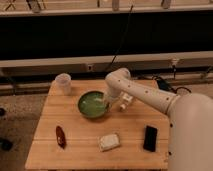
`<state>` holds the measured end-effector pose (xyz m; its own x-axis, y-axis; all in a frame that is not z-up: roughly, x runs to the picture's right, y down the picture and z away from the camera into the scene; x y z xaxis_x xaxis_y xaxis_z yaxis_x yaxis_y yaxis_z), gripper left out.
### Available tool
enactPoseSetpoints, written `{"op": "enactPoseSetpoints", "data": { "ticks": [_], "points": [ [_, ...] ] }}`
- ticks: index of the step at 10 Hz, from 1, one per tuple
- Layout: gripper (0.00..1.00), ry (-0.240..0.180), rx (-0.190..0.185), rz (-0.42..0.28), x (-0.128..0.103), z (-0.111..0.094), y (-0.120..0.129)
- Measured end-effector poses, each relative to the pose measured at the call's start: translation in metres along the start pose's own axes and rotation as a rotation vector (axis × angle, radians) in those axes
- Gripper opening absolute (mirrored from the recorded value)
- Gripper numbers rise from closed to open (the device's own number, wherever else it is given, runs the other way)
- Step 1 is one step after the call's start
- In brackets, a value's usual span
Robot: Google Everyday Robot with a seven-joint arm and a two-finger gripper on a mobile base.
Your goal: Pick up the ceramic bowl
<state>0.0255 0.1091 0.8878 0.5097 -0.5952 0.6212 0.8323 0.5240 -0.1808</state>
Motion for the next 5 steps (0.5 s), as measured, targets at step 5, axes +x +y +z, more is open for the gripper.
{"op": "enactPoseSetpoints", "data": {
  "ticks": [5],
  "points": [
    [0.00, 0.035, 0.080, -0.018, -0.004, -0.041, -0.011]
  ]
}}
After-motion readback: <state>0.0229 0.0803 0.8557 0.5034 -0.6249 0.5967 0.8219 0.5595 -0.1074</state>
